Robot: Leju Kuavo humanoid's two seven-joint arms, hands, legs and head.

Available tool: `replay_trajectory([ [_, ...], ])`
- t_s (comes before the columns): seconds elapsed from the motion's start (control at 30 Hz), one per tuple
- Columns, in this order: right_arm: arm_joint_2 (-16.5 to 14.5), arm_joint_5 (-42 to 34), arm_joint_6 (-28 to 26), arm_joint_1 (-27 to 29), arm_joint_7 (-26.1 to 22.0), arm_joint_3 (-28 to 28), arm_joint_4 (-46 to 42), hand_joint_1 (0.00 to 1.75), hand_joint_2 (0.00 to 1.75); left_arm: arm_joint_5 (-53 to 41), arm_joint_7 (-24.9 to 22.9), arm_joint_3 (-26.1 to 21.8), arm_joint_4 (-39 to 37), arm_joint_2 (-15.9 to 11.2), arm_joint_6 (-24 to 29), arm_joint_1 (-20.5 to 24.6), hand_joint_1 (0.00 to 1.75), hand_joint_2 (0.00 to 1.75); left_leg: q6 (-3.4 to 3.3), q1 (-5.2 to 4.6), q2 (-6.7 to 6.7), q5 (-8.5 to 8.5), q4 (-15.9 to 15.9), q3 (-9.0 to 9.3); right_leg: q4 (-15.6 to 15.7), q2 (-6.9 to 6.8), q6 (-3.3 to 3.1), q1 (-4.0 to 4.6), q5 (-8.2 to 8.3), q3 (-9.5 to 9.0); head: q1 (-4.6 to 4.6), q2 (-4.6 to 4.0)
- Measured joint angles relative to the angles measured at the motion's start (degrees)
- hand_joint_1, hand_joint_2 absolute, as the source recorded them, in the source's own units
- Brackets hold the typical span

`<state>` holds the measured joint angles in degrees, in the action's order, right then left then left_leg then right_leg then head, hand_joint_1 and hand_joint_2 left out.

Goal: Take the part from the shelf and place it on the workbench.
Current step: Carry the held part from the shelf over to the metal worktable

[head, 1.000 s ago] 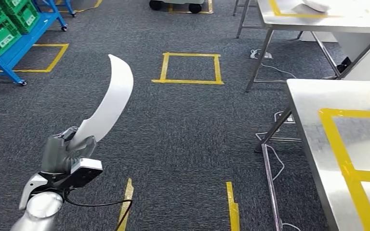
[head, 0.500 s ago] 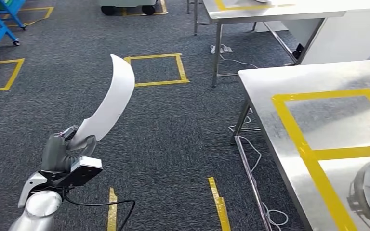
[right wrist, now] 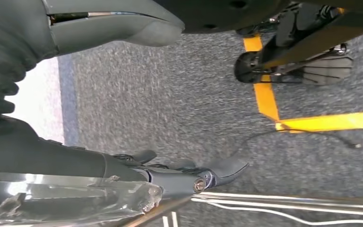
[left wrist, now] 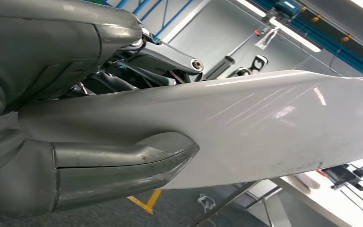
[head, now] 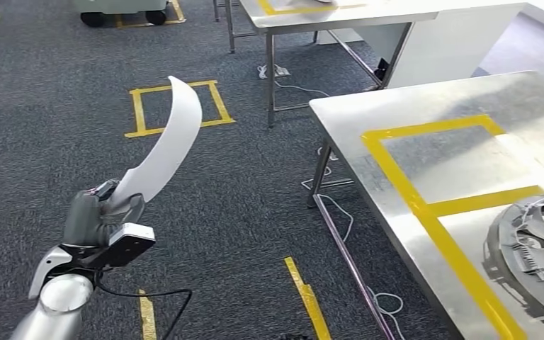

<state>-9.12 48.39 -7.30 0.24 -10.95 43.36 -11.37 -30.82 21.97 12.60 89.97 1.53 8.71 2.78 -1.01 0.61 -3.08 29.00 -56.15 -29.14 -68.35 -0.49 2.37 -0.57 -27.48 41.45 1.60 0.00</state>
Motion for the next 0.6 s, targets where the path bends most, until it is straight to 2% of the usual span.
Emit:
replay_trajectory([
  [0.03, 0.0, 0.0, 0.0, 0.0, 0.0, 0.0, 0.0, 0.00, 1.75, -0.1, 0.0, 0.0, 0.0, 0.0, 0.0, 0.0, 1.75, 1.75, 0.21, -0.07, -0.58, 0.41, 0.0, 0.45, 3.9, -1.19, -0.18, 0.21, 1.55, -2.17, 0.00, 0.00],
  [0.07, 0.0, 0.0, 0.0, -0.1, 0.0, 0.1, 0.0, 0.00, 1.75, -0.1, 0.0, 0.0, 0.0, 0.0, 0.0, 0.0, 1.75, 1.75, 0.50, -0.23, -1.12, 0.84, -0.1, 0.81, 7.3, -2.31, -0.51, 0.49, 2.43, -4.11, 0.04, 0.00],
  [0.1, 0.0, 0.0, 0.0, -0.2, 0.0, 0.1, 0.0, 0.00, 1.75, -0.2, -0.1, 0.0, 0.0, 0.0, 0.1, 0.1, 1.75, 1.75, 0.79, -0.41, -1.66, 1.21, -0.1, 1.07, 9.3, -3.19, -0.92, 0.75, 2.59, -5.32, 0.01, 0.00],
  [0.13, 0.0, 0.0, 0.0, -0.3, 0.0, 0.1, 0.0, 0.00, 1.75, -0.2, -0.1, 0.0, 0.0, 0.0, 0.1, 0.1, 1.75, 1.75, 1.12, -0.58, -2.19, 1.51, -0.1, 1.27, 9.9, -3.59, -1.37, 1.02, 2.10, -5.79, -0.04, 0.00],
  [0.2, 0.0, 0.0, 0.0, -0.2, 0.0, 0.2, 0.0, 0.00, 1.75, -0.2, -0.2, 0.0, 0.0, 0.1, 0.1, 0.2, 1.75, 1.75, 1.78, -0.63, -3.10, 2.11, 0.1, 1.91, 10.2, -2.43, -2.26, 0.97, 1.59, -6.07, -0.14, 0.00],
  [0.23, 0.0, 0.0, 0.0, -0.1, 0.0, 0.3, 0.0, 0.00, 1.75, -0.2, -0.3, 0.0, 0.0, 0.1, 0.1, 0.3, 1.75, 1.75, 2.07, -0.53, -2.55, 2.55, -0.2, 2.14, 10.4, -1.74, -2.63, 0.86, 1.36, -6.47, -0.28, -0.01],
  [0.27, 0.0, 0.0, 0.0, -0.1, 0.0, 0.3, 0.0, 0.00, 1.75, -0.2, -0.3, 0.0, 0.0, 0.1, 0.2, 0.4, 1.75, 1.75, 2.29, -0.41, -1.46, 3.25, -1.5, 1.79, 10.7, -1.09, -3.00, 0.72, 1.15, -7.01, -0.46, -0.01],
  [0.3, 0.0, 0.1, 0.0, -0.1, 0.0, 0.3, 0.0, 0.00, 1.75, -0.2, -0.3, 0.0, -0.1, 0.1, 0.3, 0.4, 1.75, 1.75, 2.44, -0.28, 0.04, 4.33, -4.2, 0.49, 11.0, -0.40, -3.35, 0.58, 0.90, -7.60, -0.65, -0.01],
  [0.33, 0.0, 0.1, 0.1, -0.2, 0.0, 0.3, 0.0, 0.00, 1.75, -0.3, -0.3, 0.0, -0.1, 0.0, 0.3, 0.3, 1.75, 1.75, 2.50, -0.23, 1.46, 5.51, -8.1, -1.79, 11.0, 0.30, -3.64, 0.61, 0.56, -8.05, -0.84, -0.01],
  [0.37, 0.0, 0.1, 0.1, -0.2, 0.0, 0.3, 0.0, 0.00, 1.75, -0.3, -0.4, 0.0, -0.1, -0.1, 0.4, 0.1, 1.75, 1.75, 2.58, -0.20, 2.19, 6.53, -12.3, -4.59, 11.0, 1.09, -3.84, 0.62, 0.19, -8.49, -0.89, 0.00],
  [0.4, 0.0, 0.1, 0.2, -0.2, 0.0, 0.3, 0.0, 0.00, 1.75, -0.3, -0.4, 0.0, -0.1, -0.1, 0.4, -0.2, 1.75, 1.75, 2.66, -0.19, 2.53, 6.79, -15.7, -7.23, 11.0, 1.97, -3.94, 0.63, -0.26, -9.02, -0.88, 0.00],
  [0.43, 0.0, 0.1, 0.2, -0.1, 0.1, 0.3, 0.0, 0.00, 1.75, -0.3, -0.4, 0.0, -0.2, -0.2, 0.5, -0.4, 1.75, 1.75, 2.72, -0.15, 2.66, 5.88, -17.2, -9.06, 11.0, 2.85, -3.93, 0.64, -0.75, -9.67, -0.91, 0.00],
  [0.47, 0.0, 0.2, 0.2, 0.0, 0.1, 0.3, 0.0, 0.00, 1.75, -0.4, -0.4, 0.0, -0.2, -0.2, 0.5, -0.5, 1.75, 1.75, 2.74, -0.08, 2.77, 3.77, -16.5, -9.87, 11.0, 3.70, -3.88, 0.64, -1.29, -10.45, -0.89, 0.00],
  [0.5, 0.0, 0.2, 0.2, 0.1, 0.1, 0.4, 0.0, 0.00, 1.75, -0.4, -0.4, 0.0, -0.2, -0.2, 0.6, -0.6, 1.75, 1.75, 2.73, 0.02, 3.08, 0.71, -14.0, -9.75, 11.0, 4.53, -3.76, 0.64, -1.89, -11.35, -0.90, 0.00],
  [0.53, 0.0, 0.3, 0.2, 0.2, 0.2, 0.5, 0.0, 0.00, 1.75, -0.4, -0.4, 0.0, -0.2, -0.3, 0.6, -0.6, 1.75, 1.75, 2.67, 0.18, 4.02, -2.27, -10.8, -9.08, 11.1, 5.28, -3.60, 0.56, -2.53, -12.01, -0.88, 0.00],
  [0.57, 0.0, 0.4, 0.2, 0.2, 0.2, 0.5, 0.0, 0.00, 1.75, -0.4, -0.4, -0.1, -0.2, -0.4, 0.7, -0.7, 1.75, 1.75, 2.55, 0.28, 5.10, -4.20, -7.7, -8.10, 11.0, 6.02, -3.31, 0.54, -3.21, -12.56, -0.82, -0.01],
  [0.6, 0.0, 0.4, 0.2, 0.1, 0.2, 0.6, 0.0, 0.00, 1.75, -0.4, -0.4, -0.1, -0.2, -0.4, 0.8, -0.7, 1.75, 1.75, 2.33, 0.27, 6.04, -4.65, -5.0, -7.04, 11.0, 6.65, -2.93, 0.41, -3.77, -12.83, -0.84, -0.01],
])
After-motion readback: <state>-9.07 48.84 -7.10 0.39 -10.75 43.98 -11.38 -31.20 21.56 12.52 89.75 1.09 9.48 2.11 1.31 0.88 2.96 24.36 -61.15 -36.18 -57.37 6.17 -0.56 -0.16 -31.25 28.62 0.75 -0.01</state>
